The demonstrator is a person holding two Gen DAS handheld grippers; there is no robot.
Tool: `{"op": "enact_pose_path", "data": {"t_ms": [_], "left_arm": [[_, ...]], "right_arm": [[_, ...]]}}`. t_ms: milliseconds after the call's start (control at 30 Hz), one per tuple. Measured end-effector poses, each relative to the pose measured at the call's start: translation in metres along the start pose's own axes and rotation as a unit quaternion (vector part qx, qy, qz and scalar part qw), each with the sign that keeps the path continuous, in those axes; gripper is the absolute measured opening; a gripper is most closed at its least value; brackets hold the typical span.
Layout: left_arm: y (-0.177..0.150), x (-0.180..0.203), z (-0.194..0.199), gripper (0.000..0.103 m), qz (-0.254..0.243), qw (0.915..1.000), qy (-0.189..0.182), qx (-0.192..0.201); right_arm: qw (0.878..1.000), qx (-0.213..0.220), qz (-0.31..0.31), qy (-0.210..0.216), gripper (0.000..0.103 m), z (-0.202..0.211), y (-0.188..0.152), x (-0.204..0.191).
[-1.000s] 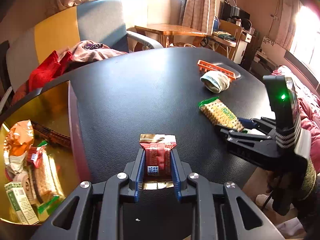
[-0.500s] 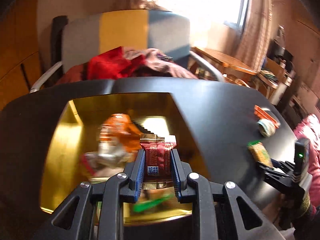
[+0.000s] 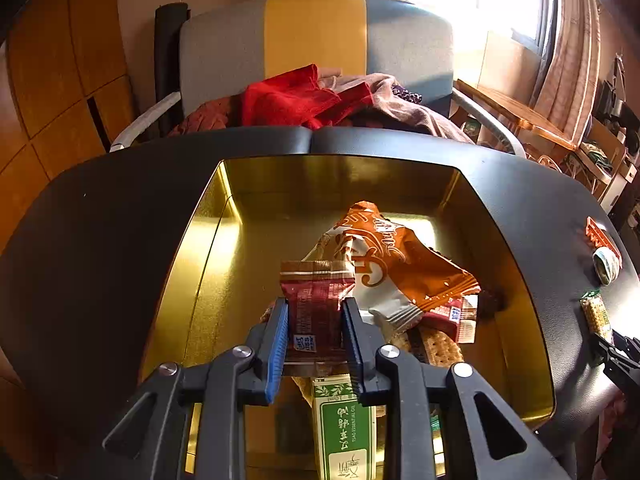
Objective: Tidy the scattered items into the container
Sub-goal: 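Carry the red wrapper into the gold tray and open the left gripper, then carry the WEIDAN cracker pack into the gold tray and open the right gripper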
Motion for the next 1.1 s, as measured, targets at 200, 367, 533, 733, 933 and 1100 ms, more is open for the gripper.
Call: {"op": "enact_pose_path", "data": {"t_ms": [200,367,533,733,933,1100], "left_arm": [[0.002,-0.005,-0.001,0.039,0.005,0.9999,0.012,-0.001],[0.0,-0.014,0.005,0.043,0.019,0.9998,0.009,0.001],[-0.004,-0.024,0.015,0.048,0.04,0.9992,0.0,0.009],[-0.013,-0.044,0.036,0.054,0.073,0.997,0.002,0.026],[-0.032,-0.048,0.057,0.054,0.072,0.9968,0.001,0.035],[-0.048,-0.033,0.069,0.054,0.064,0.997,-0.025,0.035]], "right_arm": [[1.0,-0.001,0.006,0.003,0.049,0.0,-0.001,0.005],[1.0,-0.001,0.006,0.001,0.049,0.0,0.0,0.003],[1.0,0.001,0.005,-0.003,0.049,0.0,0.001,0.003],[1.0,0.005,0.0,0.017,0.048,0.002,0.004,-0.006],[0.999,0.009,-0.006,0.039,0.048,0.004,0.007,-0.014],[0.997,0.02,-0.012,0.07,0.048,0.015,0.017,-0.029]]}}
Point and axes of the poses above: each gripper's, at about its wrist camera, not at the fingertips, and z roughly against the way its jaws point, x to its right, y to its top, the point moved 7 cm from there along -z, roughly the way its jaws point, and after that the axes turned 1 degree about y, right-handed, at the moved point
